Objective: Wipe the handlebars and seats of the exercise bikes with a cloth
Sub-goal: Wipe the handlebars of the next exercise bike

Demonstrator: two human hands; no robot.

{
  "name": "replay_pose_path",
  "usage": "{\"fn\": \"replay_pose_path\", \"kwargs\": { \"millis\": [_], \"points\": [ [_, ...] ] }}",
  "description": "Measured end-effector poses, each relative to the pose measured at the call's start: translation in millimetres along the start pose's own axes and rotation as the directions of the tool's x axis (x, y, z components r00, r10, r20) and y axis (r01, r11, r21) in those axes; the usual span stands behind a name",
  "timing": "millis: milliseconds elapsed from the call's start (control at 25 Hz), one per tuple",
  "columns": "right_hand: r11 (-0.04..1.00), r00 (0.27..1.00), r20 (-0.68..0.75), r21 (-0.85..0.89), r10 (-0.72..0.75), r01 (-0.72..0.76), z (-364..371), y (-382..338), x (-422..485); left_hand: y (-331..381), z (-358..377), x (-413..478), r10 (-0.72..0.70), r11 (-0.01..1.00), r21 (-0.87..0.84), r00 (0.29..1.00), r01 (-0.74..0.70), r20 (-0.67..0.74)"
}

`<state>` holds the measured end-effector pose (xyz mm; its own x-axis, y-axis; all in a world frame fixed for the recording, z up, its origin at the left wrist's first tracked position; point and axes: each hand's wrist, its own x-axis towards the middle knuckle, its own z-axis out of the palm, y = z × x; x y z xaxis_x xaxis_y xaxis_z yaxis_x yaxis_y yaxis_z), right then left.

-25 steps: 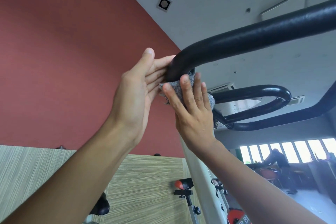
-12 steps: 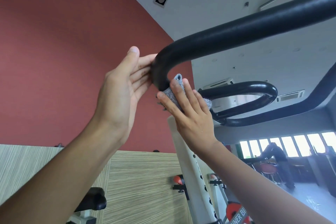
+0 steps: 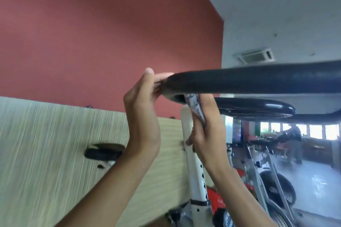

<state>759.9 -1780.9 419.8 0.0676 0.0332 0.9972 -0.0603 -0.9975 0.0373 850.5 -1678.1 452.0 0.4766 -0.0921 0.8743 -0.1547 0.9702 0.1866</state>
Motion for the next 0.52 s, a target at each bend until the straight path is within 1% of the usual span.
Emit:
{"fn": "replay_pose_path", "kwargs": {
  "millis": [40,80,120,200,240,280,320,400,440,480,520],
  "points": [
    [0.990,0.992,0.059,0.089,0.107,-0.112,-10.1,-14.2,4.5,5.1,1.8,2.7,-0.040,0.998,0.039,0.999,0.042,-0.034],
    [0.957,0.968,0.116,0.167,0.222,-0.239,-20.8,-29.5,10.1,10.6,1.4,5.9,-0.081,0.993,0.080,0.995,0.086,-0.061],
    [0.911,0.938,0.164,0.236,0.307,-0.339,-31.3,-37.4,17.4,16.5,0.6,10.1,-0.126,0.983,0.121,0.989,0.135,-0.078],
    [0.778,0.833,0.311,0.314,0.458,-0.544,-53.3,-37.3,29.0,25.6,0.3,19.4,-0.217,0.944,0.236,0.973,0.231,-0.084],
    [0.669,0.749,0.386,0.345,0.538,-0.658,-65.2,-37.1,40.7,30.6,2.4,24.5,-0.260,0.913,0.302,0.962,0.274,-0.084],
    [0.601,0.690,0.445,0.347,0.571,-0.720,-75.7,-32.9,48.9,36.3,4.3,31.2,-0.298,0.883,0.357,0.952,0.305,-0.076],
    [0.555,0.650,0.486,0.346,0.584,-0.757,-85.7,-32.6,57.9,43.8,7.7,38.6,-0.339,0.848,0.410,0.939,0.335,-0.065],
    [0.490,0.549,0.585,0.276,0.598,-0.827,-108.3,-31.1,60.8,58.0,18.1,53.7,-0.453,0.741,0.531,0.890,0.411,-0.055],
    [0.415,0.483,0.634,0.266,0.604,-0.870,-122.2,-35.4,63.5,67.2,28.4,59.0,-0.531,0.664,0.588,0.845,0.462,-0.064],
    [0.362,0.435,0.661,0.256,0.611,-0.897,-133.1,-39.2,64.3,76.1,40.0,63.0,-0.602,0.583,0.640,0.795,0.500,-0.073],
    [0.327,0.406,0.676,0.249,0.616,-0.911,-142.9,-42.1,68.5,84.0,52.6,64.2,-0.654,0.513,0.693,0.754,0.506,-0.067]
  ]
}}
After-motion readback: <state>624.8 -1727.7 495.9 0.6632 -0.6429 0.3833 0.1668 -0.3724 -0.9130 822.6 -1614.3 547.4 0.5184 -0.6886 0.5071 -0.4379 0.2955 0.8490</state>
